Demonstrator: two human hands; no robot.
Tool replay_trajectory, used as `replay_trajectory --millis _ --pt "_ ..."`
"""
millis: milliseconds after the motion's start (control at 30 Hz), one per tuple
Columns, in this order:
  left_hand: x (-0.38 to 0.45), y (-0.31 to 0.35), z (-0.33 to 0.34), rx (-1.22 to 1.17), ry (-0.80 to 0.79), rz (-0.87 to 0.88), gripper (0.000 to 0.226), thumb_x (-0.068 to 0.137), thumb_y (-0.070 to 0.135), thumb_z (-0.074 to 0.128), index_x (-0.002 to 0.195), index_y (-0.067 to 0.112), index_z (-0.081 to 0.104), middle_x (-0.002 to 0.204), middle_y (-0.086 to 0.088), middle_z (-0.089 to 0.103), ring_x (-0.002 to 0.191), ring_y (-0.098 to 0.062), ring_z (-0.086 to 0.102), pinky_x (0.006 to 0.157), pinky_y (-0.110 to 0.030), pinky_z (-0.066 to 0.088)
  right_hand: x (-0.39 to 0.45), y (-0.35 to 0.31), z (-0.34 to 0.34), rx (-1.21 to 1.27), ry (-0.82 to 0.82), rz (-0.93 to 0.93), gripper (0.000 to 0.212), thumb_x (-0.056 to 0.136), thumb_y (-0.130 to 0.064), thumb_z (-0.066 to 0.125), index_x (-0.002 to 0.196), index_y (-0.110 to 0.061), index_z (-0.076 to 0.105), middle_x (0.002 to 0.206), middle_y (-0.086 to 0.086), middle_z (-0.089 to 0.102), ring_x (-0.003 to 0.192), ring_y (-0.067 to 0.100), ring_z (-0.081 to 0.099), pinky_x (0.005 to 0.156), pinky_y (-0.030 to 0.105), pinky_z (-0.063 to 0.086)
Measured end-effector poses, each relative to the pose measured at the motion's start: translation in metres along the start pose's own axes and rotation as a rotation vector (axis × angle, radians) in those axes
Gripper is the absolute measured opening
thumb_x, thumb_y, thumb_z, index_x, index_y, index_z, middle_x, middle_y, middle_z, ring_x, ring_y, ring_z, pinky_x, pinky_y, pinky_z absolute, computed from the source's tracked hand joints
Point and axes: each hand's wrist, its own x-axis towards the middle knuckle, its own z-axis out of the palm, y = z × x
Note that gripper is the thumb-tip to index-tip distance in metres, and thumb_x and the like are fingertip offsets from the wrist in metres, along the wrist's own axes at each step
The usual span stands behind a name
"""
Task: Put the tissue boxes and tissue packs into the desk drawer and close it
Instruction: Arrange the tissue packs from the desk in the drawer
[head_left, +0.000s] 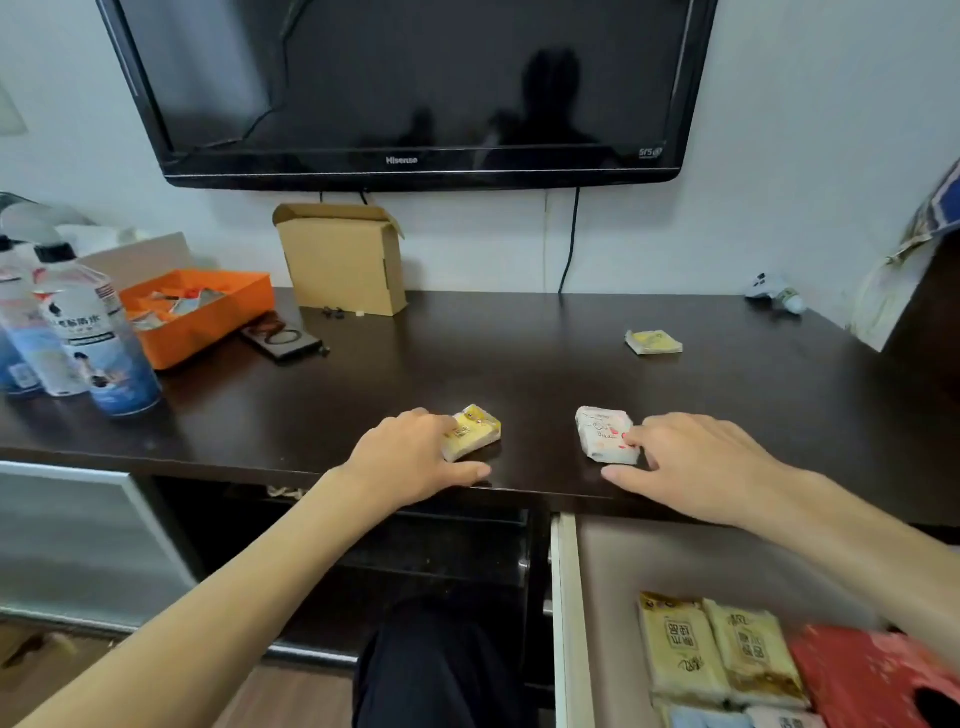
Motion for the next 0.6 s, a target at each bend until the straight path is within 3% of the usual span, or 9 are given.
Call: replay_trajectory --millis 100,200,300,400,467,533,600 --pt "0.005 0.018 0.000 0.037 0.003 0.034 0.079 0.076 0.075 0.058 0.131 0.019 0.059 0.122 -0.006 0.064 0.107 -0.026 0.061 0.081 -0.037 0.052 0.002 -0.002 -0.001 -0.043 0.059 -0.028 0.052 0.093 -0.071 0.042 0.108 -0.028 0.068 0.096 -0.012 0.054 0.093 0.014 0.049 0.056 0.032 0.033" --pt "0.009 0.024 -0.006 0.016 0.111 0.055 0.058 0.081 0.063 0.062 0.125 0.026 0.063 0.115 -0.002 0.067 0.102 -0.024 0.063 0.079 -0.035 0.052 0.010 0.002 -0.003 0.031 0.121 -0.044 0.049 0.090 -0.072 0.051 0.116 -0.033 0.064 0.111 -0.015 0.051 0.105 0.010 0.044 0.061 0.031 0.037" --pt "0.015 0.013 -0.016 -0.172 0.201 0.182 0.047 0.080 0.052 0.069 0.121 0.032 0.063 0.104 0.012 0.064 0.098 -0.013 0.061 0.080 -0.032 0.052 0.022 0.009 -0.003 0.267 0.059 -0.102 0.064 0.082 -0.070 0.065 0.136 -0.038 0.053 0.132 -0.021 0.046 0.119 0.004 0.038 0.077 0.033 0.045" --pt "0.029 0.001 -0.020 -0.246 -0.039 0.316 0.080 0.074 0.041 0.079 0.144 0.030 0.043 0.147 0.006 0.039 0.138 -0.016 0.029 0.109 -0.036 0.033 0.034 0.015 -0.002 0.512 -0.158 -0.111 0.091 0.077 -0.057 0.078 0.154 -0.037 0.034 0.140 -0.020 0.041 0.128 0.007 0.038 0.103 0.035 0.044" --pt "0.041 -0.002 -0.019 -0.256 -0.251 0.316 0.092 0.075 0.035 0.081 0.152 0.030 0.030 0.159 0.002 0.024 0.145 -0.019 0.016 0.114 -0.035 0.021 0.041 0.018 0.000 0.589 -0.254 -0.099 0.095 0.077 -0.043 0.082 0.157 -0.036 0.031 0.136 -0.017 0.044 0.123 0.009 0.047 0.105 0.031 0.044" --pt "0.051 0.000 -0.015 -0.266 -0.363 0.302 0.092 0.076 0.034 0.080 0.152 0.031 0.028 0.157 0.001 0.032 0.140 -0.019 0.029 0.108 -0.029 0.028 0.045 0.021 0.002 0.634 -0.275 -0.090 0.089 0.078 -0.031 0.082 0.155 -0.034 0.036 0.138 -0.012 0.051 0.118 0.010 0.055 0.101 0.030 0.049" --pt "0.055 0.007 -0.016 -0.243 -0.347 0.299 0.088 0.075 0.039 0.081 0.149 0.029 0.035 0.147 0.001 0.045 0.129 -0.017 0.042 0.097 -0.028 0.037 0.045 0.024 0.003 0.648 -0.244 -0.094 0.080 0.078 -0.025 0.083 0.147 -0.034 0.044 0.133 -0.011 0.056 0.113 0.008 0.059 0.095 0.027 0.053"
